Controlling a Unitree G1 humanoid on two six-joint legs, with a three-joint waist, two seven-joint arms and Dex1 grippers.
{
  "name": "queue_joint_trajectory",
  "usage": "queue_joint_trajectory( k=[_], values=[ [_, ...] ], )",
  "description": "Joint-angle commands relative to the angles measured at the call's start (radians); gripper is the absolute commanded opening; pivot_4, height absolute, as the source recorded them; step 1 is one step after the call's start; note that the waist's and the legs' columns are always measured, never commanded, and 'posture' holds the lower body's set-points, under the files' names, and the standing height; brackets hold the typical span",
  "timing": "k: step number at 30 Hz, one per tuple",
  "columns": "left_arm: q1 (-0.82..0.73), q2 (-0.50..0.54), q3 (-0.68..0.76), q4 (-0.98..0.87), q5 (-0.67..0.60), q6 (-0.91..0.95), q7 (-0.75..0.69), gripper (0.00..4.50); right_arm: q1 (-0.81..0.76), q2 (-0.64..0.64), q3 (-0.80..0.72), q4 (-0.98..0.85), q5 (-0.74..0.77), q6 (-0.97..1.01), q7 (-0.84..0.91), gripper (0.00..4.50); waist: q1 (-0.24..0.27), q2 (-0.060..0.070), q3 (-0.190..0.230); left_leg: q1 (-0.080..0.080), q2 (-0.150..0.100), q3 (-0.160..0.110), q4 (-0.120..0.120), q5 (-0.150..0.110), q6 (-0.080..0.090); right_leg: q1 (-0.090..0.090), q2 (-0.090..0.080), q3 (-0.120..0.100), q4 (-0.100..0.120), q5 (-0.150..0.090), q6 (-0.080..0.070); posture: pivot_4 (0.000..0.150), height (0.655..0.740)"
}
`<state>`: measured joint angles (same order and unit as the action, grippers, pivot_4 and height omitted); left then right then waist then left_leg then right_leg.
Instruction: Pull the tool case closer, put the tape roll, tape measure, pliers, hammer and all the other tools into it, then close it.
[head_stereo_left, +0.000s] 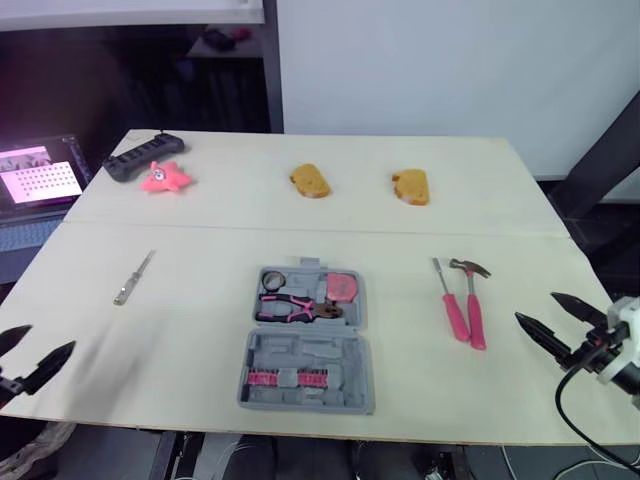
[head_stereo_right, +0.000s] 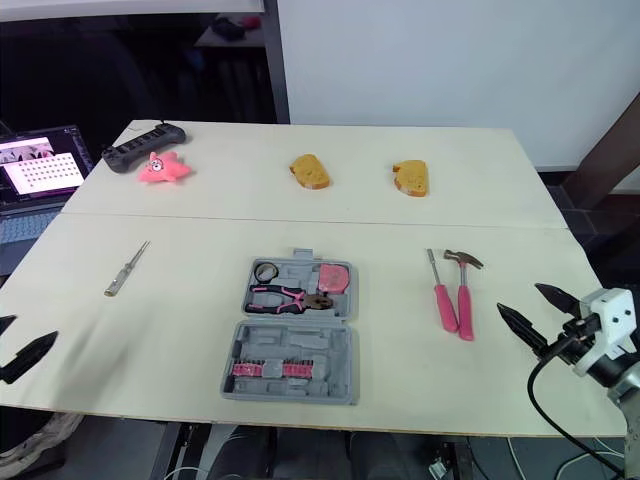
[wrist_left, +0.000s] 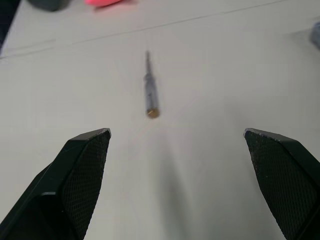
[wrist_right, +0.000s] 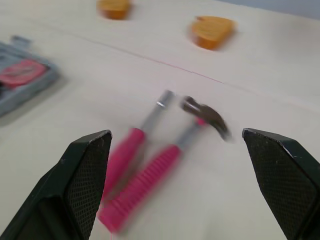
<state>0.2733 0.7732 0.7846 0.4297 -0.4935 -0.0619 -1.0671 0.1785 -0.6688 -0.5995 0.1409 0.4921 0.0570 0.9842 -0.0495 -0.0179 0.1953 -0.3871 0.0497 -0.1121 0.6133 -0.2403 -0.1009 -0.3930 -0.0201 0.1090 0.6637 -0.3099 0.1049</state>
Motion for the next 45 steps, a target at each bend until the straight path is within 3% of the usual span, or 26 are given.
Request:
queue_joint_trajectory(
  k=[1,8,14,22,28,33,39,45],
  values=[
    [0.001,-0.003,0.05,0.031,-0.035,-0.043,0.001,4.48,-0.028,0.009,-0.014,-0.004,0.027,-0.021,-0.018,4.43,-0.005,0.0,0.0,0.0,0.0,0.0,0.0,0.0,0.0,0.0,0.0,0.0,0.0,0.0,0.0,0.15,0.74],
    [-0.017,-0.013,-0.007,-0.062,-0.053,-0.005,-0.017,4.48,-0.077,0.018,0.028,-0.05,0.035,0.013,-0.047,4.43,-0.009,0.0,0.0,0.0,0.0,0.001,0.0,0.0,0.0,0.0,0.0,0.001,0.0,0.0,0.0,0.15,0.74],
    [-0.06,0.01,-0.142,-0.252,-0.102,0.18,-0.06,4.48,-0.033,0.02,0.057,-0.222,0.056,0.095,-0.095,4.43,-0.004,0.0,0.0,0.0,0.0,0.001,0.0,0.0,0.0,0.0,0.0,0.001,0.001,0.0,0.0,0.15,0.74],
    [-0.311,0.123,-0.466,-0.523,-0.111,0.406,-0.151,4.48,0.109,0.047,0.057,-0.508,0.059,0.23,-0.249,4.43,0.006,0.001,0.0,-0.001,0.0,0.001,0.0,0.0,0.0,0.0,0.0,0.001,0.0,0.0,0.001,0.15,0.74],
    [-0.552,0.114,-0.654,-0.53,-0.09,0.5,-0.203,4.48,0.26,0.134,0.04,-0.682,0.074,0.261,-0.328,4.43,0.005,0.003,0.0,-0.002,0.0,-0.001,0.0,0.0,0.0,-0.001,0.002,0.0,0.001,0.001,0.002,0.15,0.74],
    [-0.623,0.102,-0.687,-0.499,-0.077,0.507,-0.206,4.48,0.305,0.132,0.065,-0.769,0.085,0.285,-0.338,4.43,-0.01,0.003,0.0,-0.002,0.0,0.0,0.0,0.0,0.0,-0.001,0.001,0.002,0.001,0.001,0.001,0.15,0.74],
    [-0.49,0.116,-0.597,-0.548,-0.087,0.502,-0.165,4.48,0.119,-0.048,0.151,-0.82,0.266,0.463,-0.245,4.43,-0.024,0.003,0.0,-0.001,0.001,0.0,0.0,0.0,0.0,-0.001,0.002,0.002,0.002,0.001,0.001,0.15,0.74],
    [-0.204,0.084,-0.386,-0.657,-0.068,0.466,-0.04,4.48,-0.263,-0.275,0.316,-0.709,0.395,0.626,-0.058,4.43,-0.016,0.001,0.002,-0.002,0.001,0.001,0.0,0.0,0.0,-0.001,0.001,0.002,0.001,0.001,0.001,0.15,0.74]
  ],
)
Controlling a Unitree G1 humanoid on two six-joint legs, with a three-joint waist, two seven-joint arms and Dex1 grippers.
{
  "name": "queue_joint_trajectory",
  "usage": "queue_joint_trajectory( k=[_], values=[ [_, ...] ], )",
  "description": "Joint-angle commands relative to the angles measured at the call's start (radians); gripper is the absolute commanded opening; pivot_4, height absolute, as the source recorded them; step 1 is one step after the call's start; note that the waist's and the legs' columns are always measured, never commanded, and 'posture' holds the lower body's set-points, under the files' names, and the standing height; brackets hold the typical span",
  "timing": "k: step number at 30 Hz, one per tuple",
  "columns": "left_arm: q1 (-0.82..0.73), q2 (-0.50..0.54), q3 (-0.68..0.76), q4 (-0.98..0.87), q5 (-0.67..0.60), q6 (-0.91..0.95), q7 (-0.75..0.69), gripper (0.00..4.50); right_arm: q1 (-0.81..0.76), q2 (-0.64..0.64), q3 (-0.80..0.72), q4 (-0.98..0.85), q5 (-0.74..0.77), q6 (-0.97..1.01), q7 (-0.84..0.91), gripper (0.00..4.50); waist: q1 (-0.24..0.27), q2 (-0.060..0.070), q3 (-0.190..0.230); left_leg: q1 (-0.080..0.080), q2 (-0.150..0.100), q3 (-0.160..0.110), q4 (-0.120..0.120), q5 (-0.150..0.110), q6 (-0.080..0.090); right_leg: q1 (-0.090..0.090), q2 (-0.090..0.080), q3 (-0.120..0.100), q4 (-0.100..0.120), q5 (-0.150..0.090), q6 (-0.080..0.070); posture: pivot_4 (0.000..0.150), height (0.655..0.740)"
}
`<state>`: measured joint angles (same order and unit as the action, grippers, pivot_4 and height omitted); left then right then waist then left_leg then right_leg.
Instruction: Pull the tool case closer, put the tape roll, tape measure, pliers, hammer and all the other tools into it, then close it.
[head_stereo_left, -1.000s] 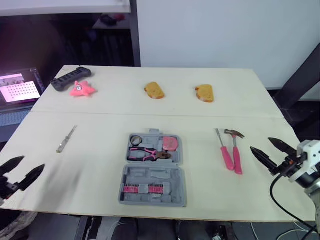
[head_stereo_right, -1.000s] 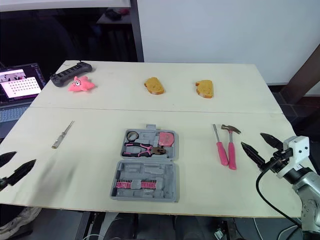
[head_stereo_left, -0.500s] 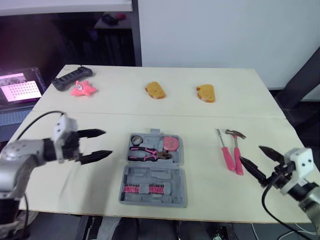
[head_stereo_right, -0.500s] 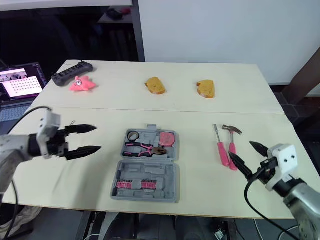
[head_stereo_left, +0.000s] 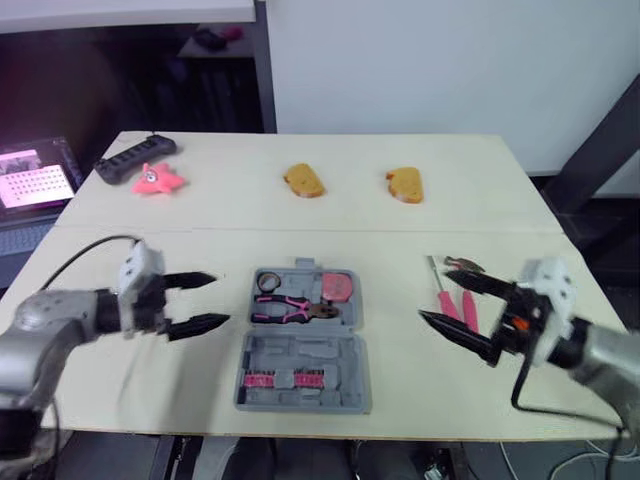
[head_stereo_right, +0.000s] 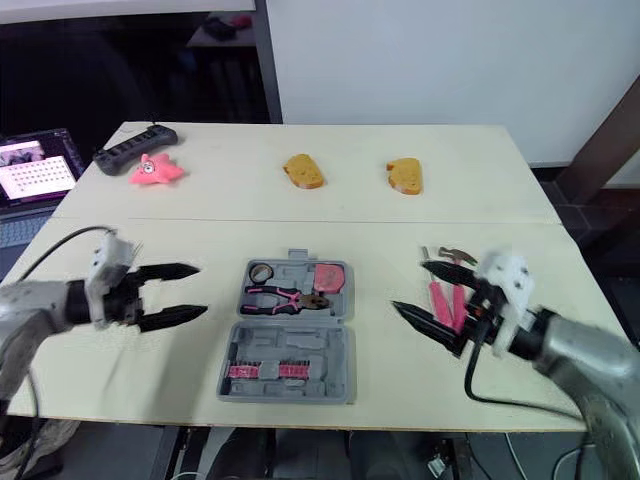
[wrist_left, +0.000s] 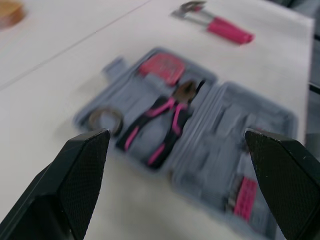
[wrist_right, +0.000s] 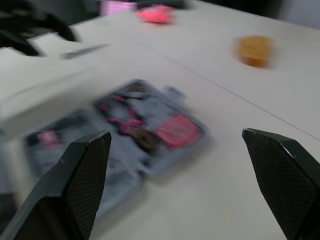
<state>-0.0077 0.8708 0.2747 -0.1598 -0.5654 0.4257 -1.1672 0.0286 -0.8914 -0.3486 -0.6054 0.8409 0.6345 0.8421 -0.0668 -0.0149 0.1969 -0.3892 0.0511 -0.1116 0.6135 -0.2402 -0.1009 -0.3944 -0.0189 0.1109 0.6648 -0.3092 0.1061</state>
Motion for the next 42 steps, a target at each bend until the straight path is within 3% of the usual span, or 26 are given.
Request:
queue_joint_trajectory(
  k=[1,6,12,19,26,34,42],
  values=[
    [0.129,-0.033,0.176,-0.087,-0.007,-0.015,0.09,4.48,-0.188,-0.069,0.11,0.065,0.046,0.063,0.118,4.43,0.002,-0.002,0.001,0.0,0.0,0.0,0.001,0.0,0.0,0.0,0.0,0.0,0.0,0.0,0.0,0.15,0.74],
    [0.337,-0.191,0.377,-0.169,-0.044,-0.046,0.216,4.48,-0.461,-0.071,0.287,0.177,0.018,0.114,0.239,4.43,0.01,-0.002,0.001,-0.001,0.0,0.0,0.001,0.0,0.0,-0.001,-0.001,-0.001,-0.001,0.0,0.0,0.15,0.74],
    [0.531,-0.353,0.499,-0.252,-0.08,-0.09,0.292,4.48,-0.662,0.004,0.373,0.312,0.009,0.157,0.302,4.43,0.025,-0.003,0.001,-0.002,0.0,0.001,0.002,0.0,0.0,-0.002,-0.001,-0.001,-0.001,0.0,-0.001,0.15,0.74],
    [0.538,-0.362,0.531,-0.217,-0.073,-0.11,0.359,4.48,-0.712,0.033,0.428,0.323,-0.063,0.15,0.322,4.43,0.026,-0.004,0.001,-0.002,0.0,0.0,0.002,0.0,0.0,-0.002,-0.001,-0.001,-0.001,0.0,-0.001,0.15,0.74],
    [0.358,-0.229,0.458,0.033,0.016,-0.066,0.437,4.48,-0.681,0.04,0.426,0.24,-0.161,0.151,0.203,4.43,0.022,-0.003,0.001,-0.002,0.0,0.0,0.001,0.0,0.0,-0.003,0.0,-0.001,-0.001,0.0,-0.001,0.15,0.74],
    [0.003,-0.09,0.297,0.422,0.126,-0.078,0.454,4.48,-0.672,0.013,0.389,0.138,-0.101,0.287,0.142,4.43,0.022,-0.004,0.001,-0.003,0.0,0.0,0.001,0.0,0.0,-0.004,0.0,-0.001,-0.001,0.002,0.001,0.15,0.74],
    [-0.446,-0.048,0.074,0.984,0.313,-0.212,0.44,4.48,-0.676,0.001,0.358,0.1,-0.09,0.345,0.073,4.43,0.02,-0.003,0.001,-0.004,0.0,-0.002,0.0,0.0,0.0,-0.005,0.001,-0.003,0.001,0.003,0.003,0.15,0.74]
  ],
)
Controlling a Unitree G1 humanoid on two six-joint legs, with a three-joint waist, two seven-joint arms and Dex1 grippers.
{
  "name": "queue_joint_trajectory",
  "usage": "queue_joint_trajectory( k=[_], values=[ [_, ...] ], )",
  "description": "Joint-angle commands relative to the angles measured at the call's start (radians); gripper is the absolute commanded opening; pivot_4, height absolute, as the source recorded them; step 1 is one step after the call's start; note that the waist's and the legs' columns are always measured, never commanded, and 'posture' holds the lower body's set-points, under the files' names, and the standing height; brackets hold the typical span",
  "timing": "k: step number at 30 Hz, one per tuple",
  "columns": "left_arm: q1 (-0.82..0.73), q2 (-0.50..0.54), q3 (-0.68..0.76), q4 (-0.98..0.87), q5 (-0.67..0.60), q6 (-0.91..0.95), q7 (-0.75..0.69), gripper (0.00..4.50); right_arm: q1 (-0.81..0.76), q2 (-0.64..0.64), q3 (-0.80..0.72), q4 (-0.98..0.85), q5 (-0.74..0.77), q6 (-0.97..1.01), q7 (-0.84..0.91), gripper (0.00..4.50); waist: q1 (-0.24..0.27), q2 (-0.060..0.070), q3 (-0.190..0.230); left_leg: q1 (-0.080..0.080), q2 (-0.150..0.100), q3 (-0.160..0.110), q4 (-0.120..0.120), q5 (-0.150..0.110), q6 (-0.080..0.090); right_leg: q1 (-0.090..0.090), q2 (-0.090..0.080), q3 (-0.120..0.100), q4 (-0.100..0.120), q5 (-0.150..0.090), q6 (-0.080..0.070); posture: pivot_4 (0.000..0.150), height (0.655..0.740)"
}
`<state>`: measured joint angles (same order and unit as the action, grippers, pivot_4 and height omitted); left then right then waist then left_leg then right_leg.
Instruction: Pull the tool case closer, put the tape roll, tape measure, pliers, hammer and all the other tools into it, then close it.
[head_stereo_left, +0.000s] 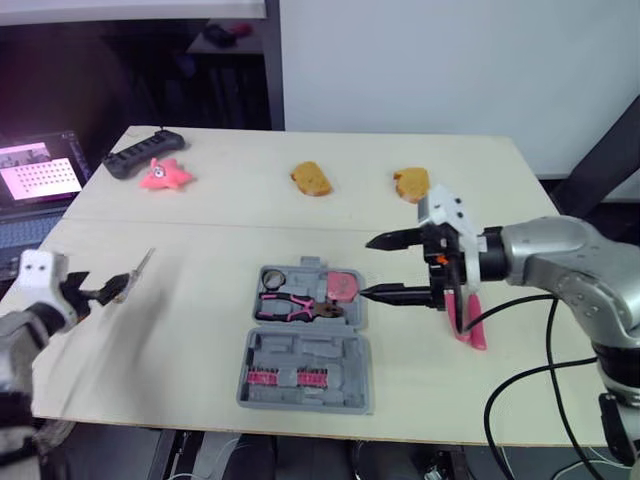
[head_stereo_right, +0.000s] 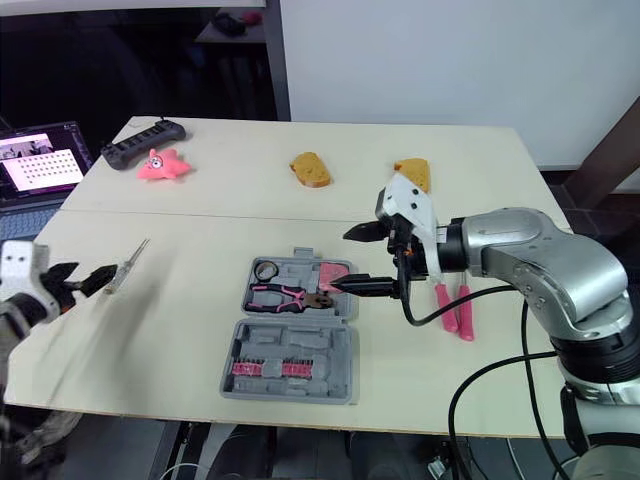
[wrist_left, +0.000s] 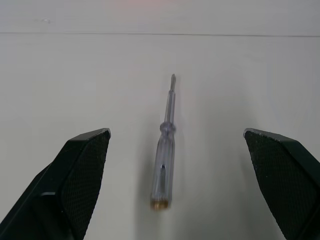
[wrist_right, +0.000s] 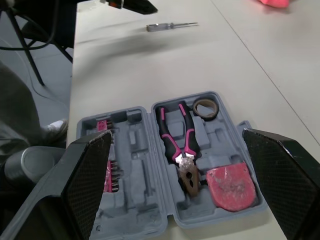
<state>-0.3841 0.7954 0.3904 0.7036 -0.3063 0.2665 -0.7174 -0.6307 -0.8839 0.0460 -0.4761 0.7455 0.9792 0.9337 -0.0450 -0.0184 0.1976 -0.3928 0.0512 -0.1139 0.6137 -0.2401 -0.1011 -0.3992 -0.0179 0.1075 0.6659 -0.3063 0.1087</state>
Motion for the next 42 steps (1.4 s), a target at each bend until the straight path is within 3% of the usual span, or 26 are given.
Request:
queue_joint_trajectory(
  k=[1,9,10,12,19,23,27,31,37,42],
  values=[
    [-0.111,0.025,-0.059,0.178,0.07,-0.072,-0.01,4.48,-0.019,-0.007,-0.037,-0.029,0.003,0.001,-0.024,4.43,-0.004,0.0,0.0,0.0,0.0,0.0,0.0,0.0,0.0,0.0,0.0,0.0,0.0,0.0,0.0,0.15,0.74],
    [-0.307,-0.003,-0.166,0.484,0.191,-0.182,0.036,4.48,-0.034,-0.015,-0.049,-0.031,-0.008,0.006,-0.064,4.43,-0.008,0.0,0.0,-0.003,0.0,-0.001,-0.002,0.0,0.0,-0.004,0.0,-0.001,0.001,0.0,0.0,0.15,0.74],
    [-0.321,-0.01,-0.17,0.503,0.199,-0.191,0.045,4.25,-0.035,-0.017,-0.052,-0.033,-0.01,0.006,-0.069,4.49,-0.006,0.0,0.0,-0.004,0.0,-0.001,-0.001,0.0,0.0,-0.004,0.0,-0.001,0.001,0.0,0.0,0.15,0.74],
    [-0.342,-0.021,-0.175,0.534,0.208,-0.203,0.06,3.68,-0.035,-0.022,-0.058,-0.035,-0.009,0.011,-0.076,4.5,-0.004,0.0,0.0,-0.005,0.0,-0.001,-0.001,0.0,0.0,-0.004,0.0,-0.001,0.001,0.0,0.0,0.15,0.74],
    [-0.37,-0.033,-0.166,0.571,0.216,-0.204,0.071,0.02,-0.035,-0.047,-0.058,-0.031,-0.029,0.001,-0.083,4.5,0.0,0.0,0.0,-0.005,0.0,-0.001,0.0,0.0,0.0,-0.005,0.0,-0.001,0.003,0.0,0.0,0.15,0.74],
    [-0.371,-0.028,-0.162,0.564,0.207,-0.198,0.038,0.03,-0.04,-0.052,-0.053,-0.014,-0.049,-0.013,-0.085,4.5,-0.001,0.0,0.0,-0.005,0.0,-0.001,0.0,0.0,0.0,-0.005,0.0,-0.001,0.004,0.0,0.0,0.15,0.74],
    [-0.304,-0.013,-0.172,0.448,0.185,-0.139,-0.089,0.03,-0.032,-0.044,-0.038,-0.011,-0.058,-0.022,-0.076,4.5,-0.003,0.0,0.0,-0.005,0.0,-0.001,0.0,0.001,-0.001,-0.005,0.0,-0.001,0.004,0.0,0.0,0.15,0.74],
    [-0.075,-0.008,-0.174,0.061,0.146,0.032,-0.135,0.03,-0.028,-0.035,-0.025,-0.02,0.008,0.05,-0.046,4.5,-0.016,0.0,0.0,-0.005,0.0,-0.001,-0.001,0.001,-0.001,-0.006,0.0,-0.001,0.004,0.0,0.0,0.15,0.74],
    [0.278,-0.013,-0.095,-0.632,0.008,0.442,-0.062,0.03,-0.049,-0.008,0.013,-0.001,0.032,0.092,-0.031,4.5,-0.023,0.0,0.0,-0.005,0.0,-0.001,0.0,0.001,-0.001,-0.005,-0.001,-0.001,0.005,0.0,0.0,0.15,0.74],
    [0.423,-0.054,-0.061,-0.896,-0.054,0.59,0.009,0.03,-0.041,0.026,0.053,0.001,0.007,0.078,-0.043,4.5,-0.018,0.0,0.0,-0.004,0.0,-0.001,0.001,0.001,-0.001,-0.005,-0.001,-0.001,0.004,0.0,0.0,0.15,0.74]
  ],
)
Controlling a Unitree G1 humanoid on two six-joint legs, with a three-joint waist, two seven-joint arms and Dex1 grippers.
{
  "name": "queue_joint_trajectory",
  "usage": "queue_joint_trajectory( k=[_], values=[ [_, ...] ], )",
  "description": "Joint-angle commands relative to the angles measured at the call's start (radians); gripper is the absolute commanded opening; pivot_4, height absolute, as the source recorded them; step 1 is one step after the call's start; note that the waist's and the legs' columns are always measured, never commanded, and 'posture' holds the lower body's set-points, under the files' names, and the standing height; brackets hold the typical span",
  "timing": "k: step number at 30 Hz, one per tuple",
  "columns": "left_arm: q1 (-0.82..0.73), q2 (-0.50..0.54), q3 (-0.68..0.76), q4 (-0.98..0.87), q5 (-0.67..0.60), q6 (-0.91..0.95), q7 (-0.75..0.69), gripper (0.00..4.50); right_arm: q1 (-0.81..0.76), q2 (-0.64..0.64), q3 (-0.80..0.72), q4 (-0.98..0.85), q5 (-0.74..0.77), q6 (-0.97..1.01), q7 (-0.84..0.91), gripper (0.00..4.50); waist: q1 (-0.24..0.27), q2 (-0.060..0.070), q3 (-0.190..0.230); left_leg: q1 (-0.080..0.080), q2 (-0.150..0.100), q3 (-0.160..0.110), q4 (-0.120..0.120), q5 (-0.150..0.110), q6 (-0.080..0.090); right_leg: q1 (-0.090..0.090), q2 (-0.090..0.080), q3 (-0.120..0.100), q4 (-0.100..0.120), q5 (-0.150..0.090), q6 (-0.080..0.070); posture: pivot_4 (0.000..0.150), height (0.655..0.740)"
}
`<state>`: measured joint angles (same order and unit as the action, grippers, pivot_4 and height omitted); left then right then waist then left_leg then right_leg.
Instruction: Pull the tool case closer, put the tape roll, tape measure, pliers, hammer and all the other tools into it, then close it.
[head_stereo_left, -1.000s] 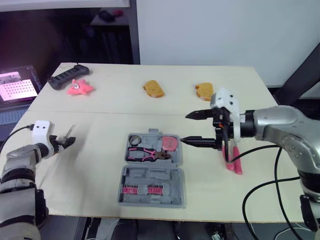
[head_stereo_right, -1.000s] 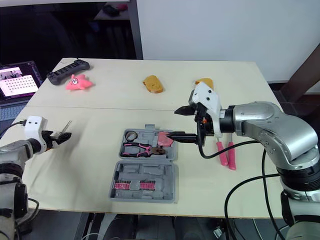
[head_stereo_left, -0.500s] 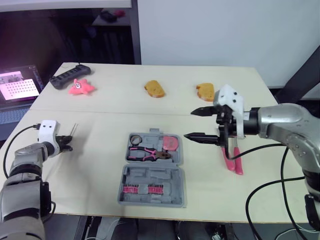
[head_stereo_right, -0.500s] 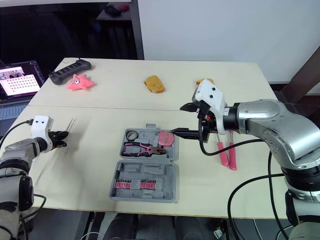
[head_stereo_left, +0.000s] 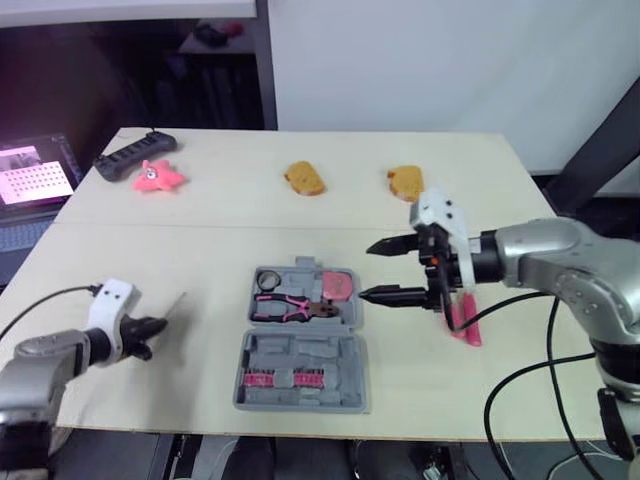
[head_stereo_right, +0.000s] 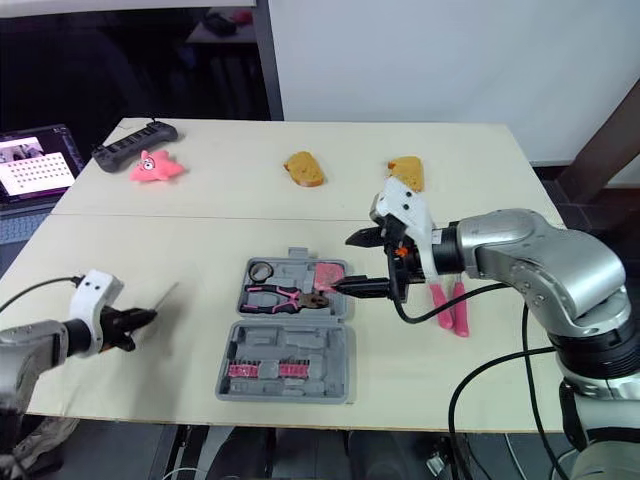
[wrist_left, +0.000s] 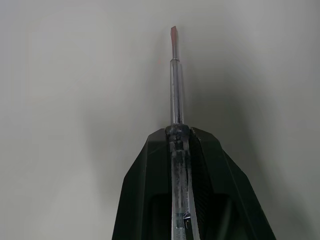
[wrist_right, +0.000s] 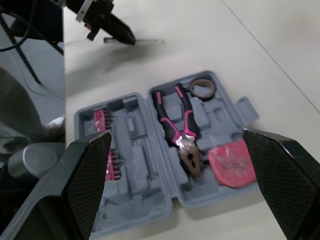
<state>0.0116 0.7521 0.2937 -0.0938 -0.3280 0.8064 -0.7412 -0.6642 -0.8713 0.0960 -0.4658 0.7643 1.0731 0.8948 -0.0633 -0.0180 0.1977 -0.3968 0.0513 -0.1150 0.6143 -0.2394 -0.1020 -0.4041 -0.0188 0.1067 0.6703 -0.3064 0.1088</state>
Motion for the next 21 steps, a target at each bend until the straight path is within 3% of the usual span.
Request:
queue_joint_trajectory(
  k=[1,5,14,20,21],
  values=[
    [0.044,-0.023,0.034,-0.119,-0.037,0.058,0.045,0.03,-0.008,0.02,0.006,-0.008,-0.015,-0.018,-0.008,4.5,0.001,0.0,0.0,0.0,0.0,0.0,0.0,0.0,0.0,0.0,0.0,0.0,0.0,0.0,0.0,0.15,0.74],
    [0.125,-0.062,-0.017,-0.168,-0.014,-0.043,0.048,0.03,-0.005,0.039,0.014,-0.004,-0.038,-0.031,-0.023,4.5,0.001,0.0,0.0,0.0,0.0,0.0,0.0,0.0,0.0,0.0,0.0,0.0,-0.001,0.0,0.0,0.15,0.74],
    [0.156,-0.044,-0.061,-0.06,0.045,-0.211,0.025,0.03,0.017,0.043,-0.008,-0.036,-0.042,-0.019,-0.046,4.5,0.005,0.0,0.0,0.0,0.0,0.001,0.0,0.0,0.0,0.0,0.0,0.0,-0.002,0.0,0.0,0.15,0.74],
    [0.133,-0.042,-0.072,-0.037,0.051,-0.241,0.031,3.01,0.027,0.038,-0.016,-0.045,-0.039,-0.015,-0.059,4.5,0.009,0.001,0.0,0.001,0.0,0.001,0.0,0.0,0.0,0.001,0.0,0.0,-0.002,0.0,-0.001,0.15,0.74],
    [0.13,-0.043,-0.076,-0.033,0.056,-0.249,0.035,3.01,0.028,0.037,-0.015,-0.045,-0.04,-0.016,-0.059,4.5,0.01,0.001,0.0,0.001,0.0,0.001,0.0,0.0,0.0,0.001,0.0,0.0,-0.002,0.0,0.0,0.15,0.74]
  ],
)
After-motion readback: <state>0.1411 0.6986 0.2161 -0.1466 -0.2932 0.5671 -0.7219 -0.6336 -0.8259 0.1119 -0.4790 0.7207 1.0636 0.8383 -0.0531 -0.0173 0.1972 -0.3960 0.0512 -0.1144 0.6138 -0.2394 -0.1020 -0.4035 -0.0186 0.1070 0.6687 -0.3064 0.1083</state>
